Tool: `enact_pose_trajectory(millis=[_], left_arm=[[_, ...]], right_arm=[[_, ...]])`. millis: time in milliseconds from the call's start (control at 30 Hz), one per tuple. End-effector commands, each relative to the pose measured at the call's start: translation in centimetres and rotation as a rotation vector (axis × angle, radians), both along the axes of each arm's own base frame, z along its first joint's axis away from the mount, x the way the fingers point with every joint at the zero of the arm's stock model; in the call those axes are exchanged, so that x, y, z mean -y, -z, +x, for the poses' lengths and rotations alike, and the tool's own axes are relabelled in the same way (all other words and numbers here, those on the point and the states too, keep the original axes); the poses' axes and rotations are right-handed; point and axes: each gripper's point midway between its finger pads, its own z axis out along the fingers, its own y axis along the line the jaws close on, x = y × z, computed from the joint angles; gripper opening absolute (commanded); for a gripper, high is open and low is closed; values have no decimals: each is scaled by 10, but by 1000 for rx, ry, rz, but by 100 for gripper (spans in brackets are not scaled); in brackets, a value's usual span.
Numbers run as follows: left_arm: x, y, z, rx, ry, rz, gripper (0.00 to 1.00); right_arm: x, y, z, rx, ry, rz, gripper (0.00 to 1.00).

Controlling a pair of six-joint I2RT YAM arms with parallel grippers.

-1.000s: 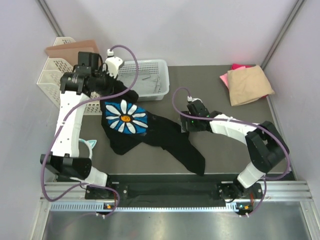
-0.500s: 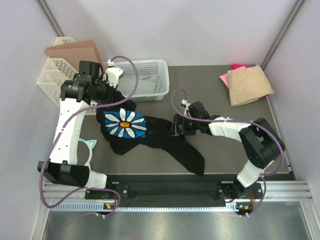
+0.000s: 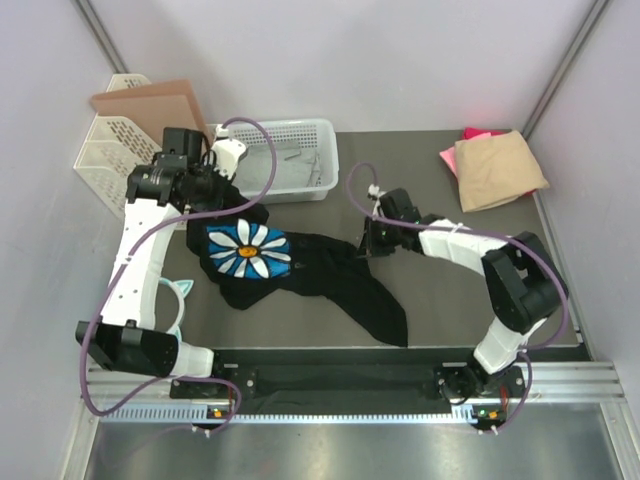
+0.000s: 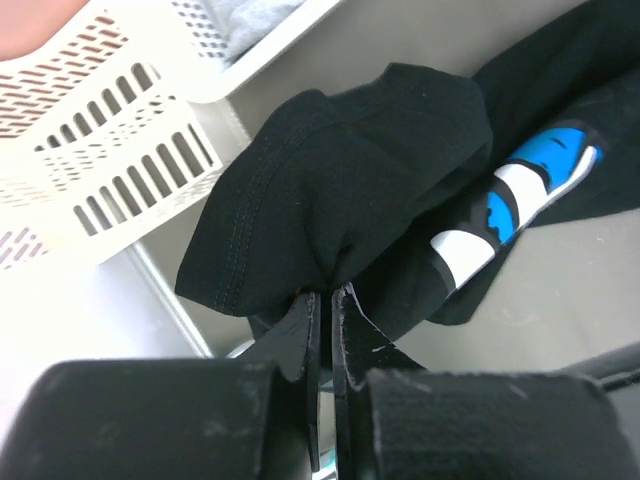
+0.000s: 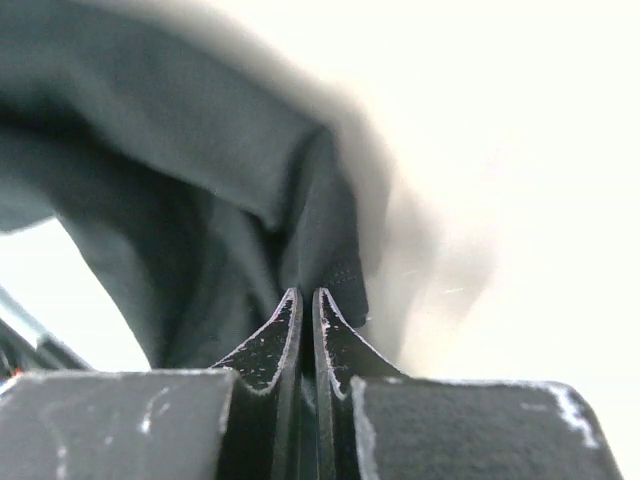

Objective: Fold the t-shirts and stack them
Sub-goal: Flatten out the tshirt

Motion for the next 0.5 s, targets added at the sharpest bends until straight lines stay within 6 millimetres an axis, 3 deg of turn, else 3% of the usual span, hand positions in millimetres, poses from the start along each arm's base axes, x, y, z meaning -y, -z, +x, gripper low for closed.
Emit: enact_pose_trajectory(millis=[0,33,67,100,133,167,200,233,267,300,367,400,433,467], left_arm=[[-8,-25,44,153,-73,19,0],[-14,-52,58,237,-106,33,0],[-14,-52,75,238,-119,38,0],[-15,-64,86,268,-136,40,0],[-14,-103,96,361,-150,16,0],[-11,-100,115,351,-155,12,0],[-9,-112,123,378,-157,0,0],[-9,-155,126,482,-164,-23,0],[-2,-151,141,478,-155,-20,0],[-1,-163,145,517,-159,-17,0],[7,-184,150,599,-146,-1,0],[11,-185,149,607,-135,7,0],[14,-173,149,580,-126,30,0],[21,-178,139,589,-108,22,0]], right_arm=[[51,-107,74,275,178,-33,0],[62,-120,84,305,205,-49,0],[84,-130,94,311,266,-78,0],[92,-159,107,363,298,-61,0],[101,-172,113,384,327,-62,0],[115,-185,121,410,371,-69,0],[121,-210,128,458,396,-54,0],[125,-221,132,480,409,-54,0],[132,-228,134,486,428,-71,0],[133,-247,141,517,437,-67,0],[138,-255,146,525,456,-90,0],[140,-262,147,526,465,-100,0],[142,-265,146,531,472,-104,0],[144,-269,144,536,481,-107,0]])
